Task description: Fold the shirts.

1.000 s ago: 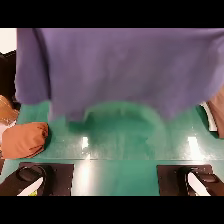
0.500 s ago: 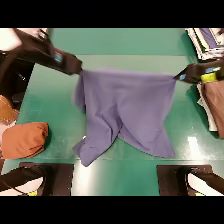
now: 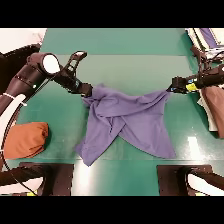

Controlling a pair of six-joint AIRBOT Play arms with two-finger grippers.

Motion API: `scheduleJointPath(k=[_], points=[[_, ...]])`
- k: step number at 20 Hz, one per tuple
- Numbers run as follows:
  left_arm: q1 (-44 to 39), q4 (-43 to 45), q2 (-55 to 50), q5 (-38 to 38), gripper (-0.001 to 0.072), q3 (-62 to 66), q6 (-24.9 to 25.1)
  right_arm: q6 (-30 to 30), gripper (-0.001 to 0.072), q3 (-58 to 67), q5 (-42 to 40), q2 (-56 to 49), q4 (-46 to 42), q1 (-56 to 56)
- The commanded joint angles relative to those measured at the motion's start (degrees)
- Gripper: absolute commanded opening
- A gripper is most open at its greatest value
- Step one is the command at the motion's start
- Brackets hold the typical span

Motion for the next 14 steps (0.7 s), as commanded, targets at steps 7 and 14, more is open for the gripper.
scheduleJointPath(k=[7, 14], points=[[10.2, -5.5, -3.3, 6.0, 0.05, -2.7, -0.4, -0.1, 0.0016, -0.2, -0.5, 0.1, 0.1, 0.0], [10.8, -18.9, -15.0, 10.8, 0.0501, -5.0, -0.2, -0.1, 0.0016, -0.2, -0.6, 0.1, 0.1, 0.0]])
